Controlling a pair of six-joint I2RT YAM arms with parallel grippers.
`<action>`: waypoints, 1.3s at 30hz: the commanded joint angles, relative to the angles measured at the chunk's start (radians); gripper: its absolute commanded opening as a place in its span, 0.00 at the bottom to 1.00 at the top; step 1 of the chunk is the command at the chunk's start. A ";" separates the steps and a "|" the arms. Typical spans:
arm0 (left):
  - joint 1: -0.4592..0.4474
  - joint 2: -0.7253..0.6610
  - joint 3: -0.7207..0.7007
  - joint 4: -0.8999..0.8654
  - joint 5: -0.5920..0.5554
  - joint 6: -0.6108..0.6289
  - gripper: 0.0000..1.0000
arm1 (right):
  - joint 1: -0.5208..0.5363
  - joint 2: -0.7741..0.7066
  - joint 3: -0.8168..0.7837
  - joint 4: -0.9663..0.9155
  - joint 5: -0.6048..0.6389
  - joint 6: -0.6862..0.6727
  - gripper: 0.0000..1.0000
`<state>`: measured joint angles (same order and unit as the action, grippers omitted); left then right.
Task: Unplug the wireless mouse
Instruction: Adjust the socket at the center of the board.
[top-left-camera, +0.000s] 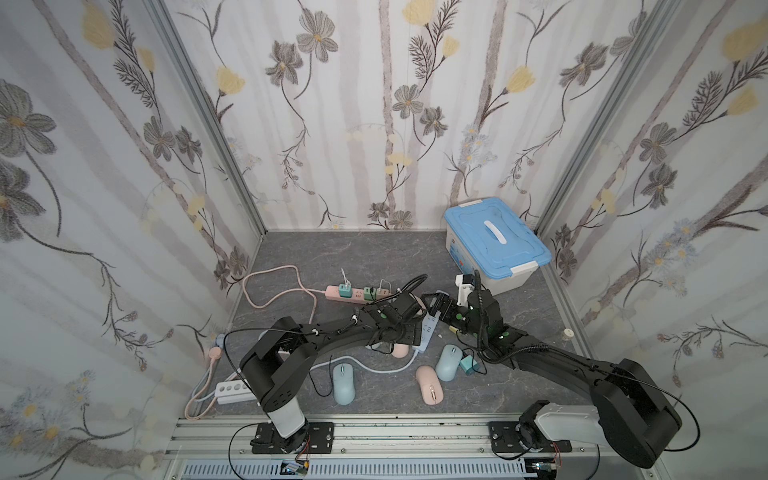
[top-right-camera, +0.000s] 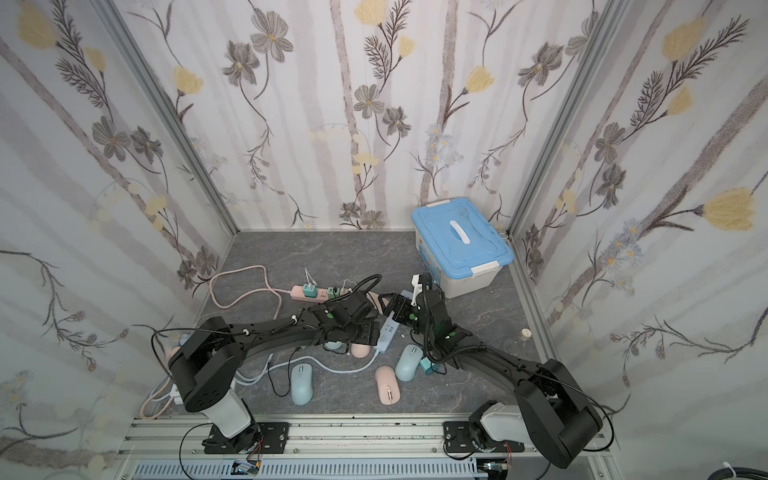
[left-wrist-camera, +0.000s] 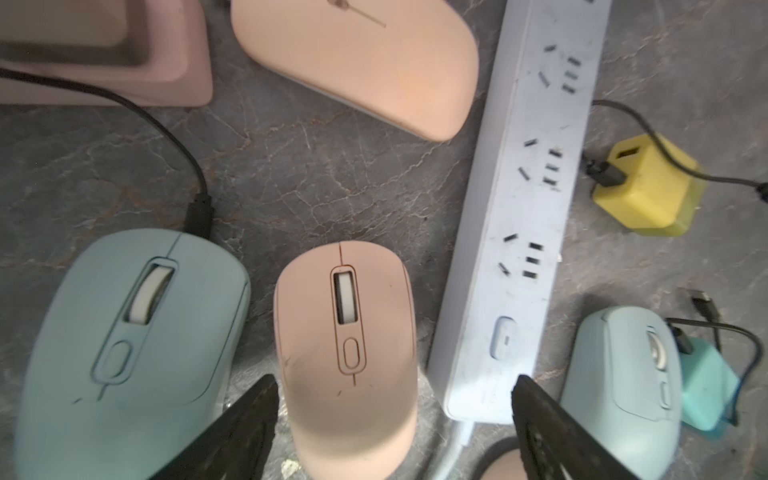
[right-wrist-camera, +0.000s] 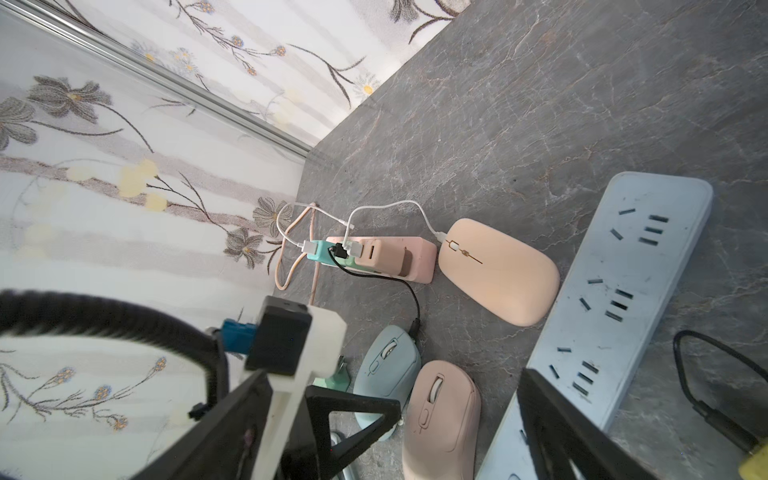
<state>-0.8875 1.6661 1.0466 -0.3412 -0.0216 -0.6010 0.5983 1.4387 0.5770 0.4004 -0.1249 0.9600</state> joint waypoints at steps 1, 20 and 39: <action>0.001 -0.065 -0.010 -0.021 -0.015 -0.012 0.91 | -0.003 -0.010 -0.008 0.047 0.005 0.003 0.92; 0.436 -0.417 -0.124 -0.095 -0.285 -0.095 0.78 | 0.025 0.098 0.054 0.095 -0.186 -0.077 0.70; 0.718 0.205 0.361 -0.061 -0.199 0.074 0.22 | 0.238 0.400 0.370 0.009 -0.229 -0.139 0.41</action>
<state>-0.1829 1.8233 1.3628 -0.4114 -0.2295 -0.5636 0.8272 1.8187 0.9150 0.4038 -0.3408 0.8352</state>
